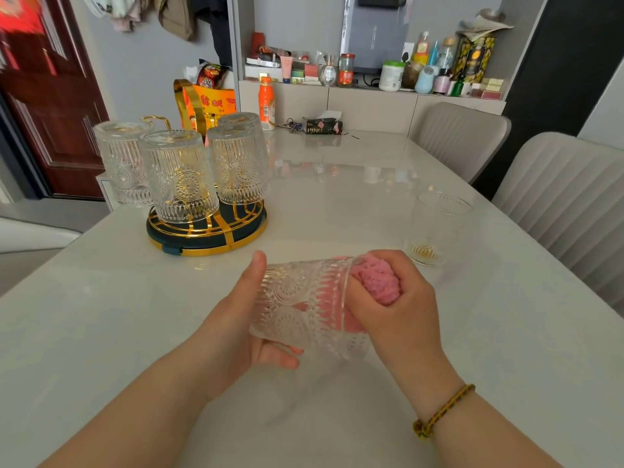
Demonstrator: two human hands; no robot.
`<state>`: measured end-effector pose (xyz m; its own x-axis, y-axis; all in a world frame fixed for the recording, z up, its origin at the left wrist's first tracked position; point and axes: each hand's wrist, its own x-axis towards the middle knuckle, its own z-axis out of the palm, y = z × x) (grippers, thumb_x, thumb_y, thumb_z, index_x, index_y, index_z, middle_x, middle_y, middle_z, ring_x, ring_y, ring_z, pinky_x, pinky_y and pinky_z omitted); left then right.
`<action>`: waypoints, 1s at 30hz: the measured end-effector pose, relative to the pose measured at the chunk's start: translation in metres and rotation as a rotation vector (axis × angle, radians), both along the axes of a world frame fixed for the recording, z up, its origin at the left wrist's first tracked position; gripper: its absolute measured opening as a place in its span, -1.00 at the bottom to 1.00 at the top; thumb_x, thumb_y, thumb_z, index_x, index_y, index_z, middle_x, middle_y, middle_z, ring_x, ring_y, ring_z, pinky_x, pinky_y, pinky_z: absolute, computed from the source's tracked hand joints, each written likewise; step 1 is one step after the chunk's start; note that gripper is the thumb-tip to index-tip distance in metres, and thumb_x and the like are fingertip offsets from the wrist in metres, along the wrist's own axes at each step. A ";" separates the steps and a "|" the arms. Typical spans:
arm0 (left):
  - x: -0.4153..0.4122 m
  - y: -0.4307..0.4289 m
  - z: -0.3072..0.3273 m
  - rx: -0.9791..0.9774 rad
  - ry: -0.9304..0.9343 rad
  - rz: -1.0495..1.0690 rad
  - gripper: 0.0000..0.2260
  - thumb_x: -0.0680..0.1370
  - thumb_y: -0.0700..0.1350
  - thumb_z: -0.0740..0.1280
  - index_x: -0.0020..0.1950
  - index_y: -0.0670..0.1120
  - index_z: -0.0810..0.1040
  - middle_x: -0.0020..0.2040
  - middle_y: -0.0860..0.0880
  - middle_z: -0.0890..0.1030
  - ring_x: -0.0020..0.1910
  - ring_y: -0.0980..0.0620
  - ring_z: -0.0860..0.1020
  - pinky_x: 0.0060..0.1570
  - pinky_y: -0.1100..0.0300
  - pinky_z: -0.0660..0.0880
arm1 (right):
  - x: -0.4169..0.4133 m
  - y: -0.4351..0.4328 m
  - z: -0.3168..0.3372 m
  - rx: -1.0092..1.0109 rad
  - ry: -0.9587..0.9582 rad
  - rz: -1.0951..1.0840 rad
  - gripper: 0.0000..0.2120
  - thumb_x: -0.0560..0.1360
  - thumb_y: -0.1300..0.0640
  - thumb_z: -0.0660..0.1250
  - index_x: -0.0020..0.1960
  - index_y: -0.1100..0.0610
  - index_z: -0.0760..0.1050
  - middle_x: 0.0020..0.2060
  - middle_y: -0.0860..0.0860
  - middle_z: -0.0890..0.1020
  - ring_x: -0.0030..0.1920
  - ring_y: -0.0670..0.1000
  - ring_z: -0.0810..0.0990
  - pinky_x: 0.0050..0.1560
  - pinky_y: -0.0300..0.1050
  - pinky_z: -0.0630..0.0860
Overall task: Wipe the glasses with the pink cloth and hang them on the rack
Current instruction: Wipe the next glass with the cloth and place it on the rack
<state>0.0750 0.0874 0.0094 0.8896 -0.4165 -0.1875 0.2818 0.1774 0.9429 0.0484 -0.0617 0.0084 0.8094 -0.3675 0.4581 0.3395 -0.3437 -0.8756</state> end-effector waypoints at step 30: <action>0.010 0.049 0.030 0.106 -0.406 0.621 -0.74 0.41 0.10 0.24 0.08 0.13 0.40 -0.05 0.12 0.51 -0.12 0.17 0.51 -0.46 0.25 0.51 | 0.019 0.014 -0.003 0.613 0.340 0.672 -0.35 0.18 0.27 0.44 0.24 0.25 0.35 0.06 0.28 0.55 -0.15 0.11 0.64 -0.32 -0.08 0.57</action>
